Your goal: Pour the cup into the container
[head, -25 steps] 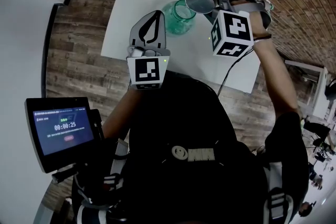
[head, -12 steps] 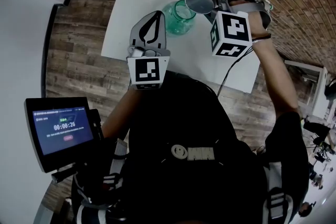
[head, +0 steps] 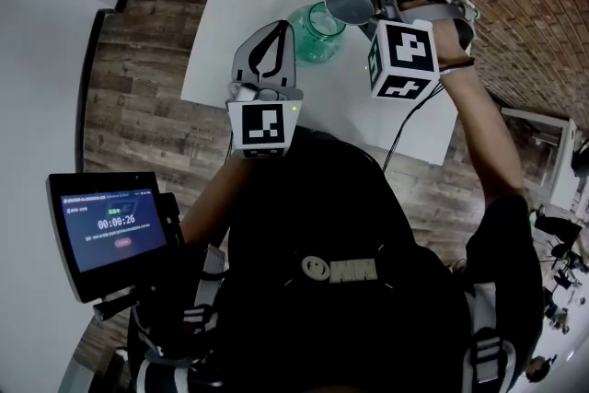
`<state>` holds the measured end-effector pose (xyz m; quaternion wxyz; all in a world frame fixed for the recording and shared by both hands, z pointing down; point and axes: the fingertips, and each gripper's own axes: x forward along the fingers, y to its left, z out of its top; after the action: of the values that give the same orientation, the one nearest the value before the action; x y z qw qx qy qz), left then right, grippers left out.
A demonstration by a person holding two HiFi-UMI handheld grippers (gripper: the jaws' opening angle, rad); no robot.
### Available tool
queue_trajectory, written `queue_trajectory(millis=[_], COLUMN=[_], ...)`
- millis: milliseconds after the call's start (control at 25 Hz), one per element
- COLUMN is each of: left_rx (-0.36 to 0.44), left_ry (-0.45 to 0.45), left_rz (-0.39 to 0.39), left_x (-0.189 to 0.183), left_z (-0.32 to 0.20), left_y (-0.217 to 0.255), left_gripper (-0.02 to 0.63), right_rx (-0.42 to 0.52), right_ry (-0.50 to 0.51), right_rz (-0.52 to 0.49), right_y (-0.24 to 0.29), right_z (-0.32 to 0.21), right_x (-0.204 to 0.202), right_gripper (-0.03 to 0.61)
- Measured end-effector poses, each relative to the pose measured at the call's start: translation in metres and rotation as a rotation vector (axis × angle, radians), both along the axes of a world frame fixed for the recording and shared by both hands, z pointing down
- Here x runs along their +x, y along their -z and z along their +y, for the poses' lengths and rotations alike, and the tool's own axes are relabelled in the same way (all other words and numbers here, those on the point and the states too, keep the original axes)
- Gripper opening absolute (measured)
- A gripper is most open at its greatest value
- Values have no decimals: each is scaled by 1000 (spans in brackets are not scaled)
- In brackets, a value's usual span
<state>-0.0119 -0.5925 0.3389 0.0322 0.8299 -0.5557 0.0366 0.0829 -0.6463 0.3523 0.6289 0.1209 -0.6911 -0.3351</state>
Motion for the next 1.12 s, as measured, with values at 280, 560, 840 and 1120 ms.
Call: queue_trajectory(millis=[280,560,840,1120], left_rx=[8,8,20,24], left_ry=[3,1,-1,-3], left_rz=[4,3,0,-1], left_x=[0,0,3,4], left_z=[-2,-4,-4,-5], left_y=[2,2,4,5], left_gripper=[-2,-2,-2,-2], right_rx=[7,15,27,35], right_ry=[4,16,42,51], right_rz=[1,7,16,32], right_y=[0,2,2,1], right_z=[0,1,4,3], right_x=[-2,-5,-6,-4], right_gripper=[268,268,268,268])
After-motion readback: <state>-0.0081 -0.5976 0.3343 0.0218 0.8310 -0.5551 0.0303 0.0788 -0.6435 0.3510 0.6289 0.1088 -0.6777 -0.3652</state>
